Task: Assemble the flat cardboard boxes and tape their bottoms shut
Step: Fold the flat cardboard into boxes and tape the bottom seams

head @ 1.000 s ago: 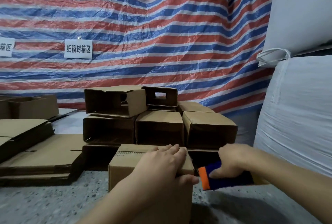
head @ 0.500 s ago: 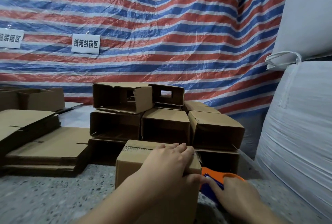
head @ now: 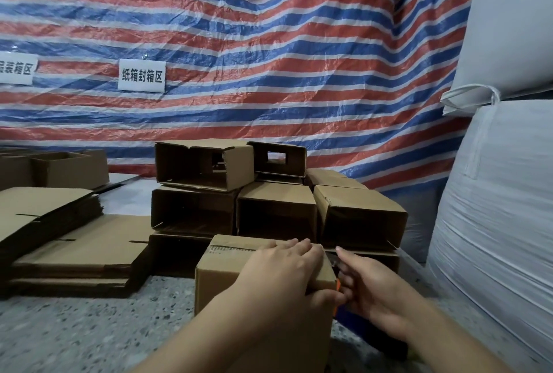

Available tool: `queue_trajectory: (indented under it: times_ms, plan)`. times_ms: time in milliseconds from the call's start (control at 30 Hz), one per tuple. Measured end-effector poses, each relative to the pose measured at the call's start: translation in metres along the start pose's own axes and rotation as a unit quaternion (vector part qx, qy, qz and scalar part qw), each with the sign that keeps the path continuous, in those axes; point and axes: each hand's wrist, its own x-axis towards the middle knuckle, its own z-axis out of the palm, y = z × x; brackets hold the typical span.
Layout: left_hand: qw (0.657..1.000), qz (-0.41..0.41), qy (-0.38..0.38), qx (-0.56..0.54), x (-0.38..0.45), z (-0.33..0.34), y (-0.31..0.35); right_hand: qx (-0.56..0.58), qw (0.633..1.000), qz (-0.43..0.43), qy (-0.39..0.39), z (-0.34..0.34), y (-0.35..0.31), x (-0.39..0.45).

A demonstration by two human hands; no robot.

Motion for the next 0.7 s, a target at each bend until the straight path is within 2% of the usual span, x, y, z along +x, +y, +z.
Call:
queue_trajectory:
  times_ms: [100, 200, 300, 567, 700]
  plan:
    - [1.000, 0.000, 0.003, 0.000, -0.001, 0.000, -0.001, -0.040, 0.999, -0.009, 0.021, 0.002, 0.007, 0.003]
    - [1.000, -0.002, 0.018, 0.001, -0.001, 0.003, -0.001, -0.034, 0.999, -0.018, 0.022, 0.008, 0.019, 0.005]
    - [1.000, -0.002, 0.025, 0.008, -0.001, 0.004, -0.001, -0.053, 0.996, -0.027, 0.063, 0.019, 0.027, 0.007]
    - [1.000, -0.009, 0.011, 0.019, -0.001, 0.005, 0.001, -0.001, 0.994, -0.025, 0.106, 0.036, 0.046, 0.005]
    - [1.000, -0.010, 0.003, 0.018, 0.000, 0.006, 0.000, 0.003, 0.995, 0.020, 0.097, 0.037, 0.038, 0.005]
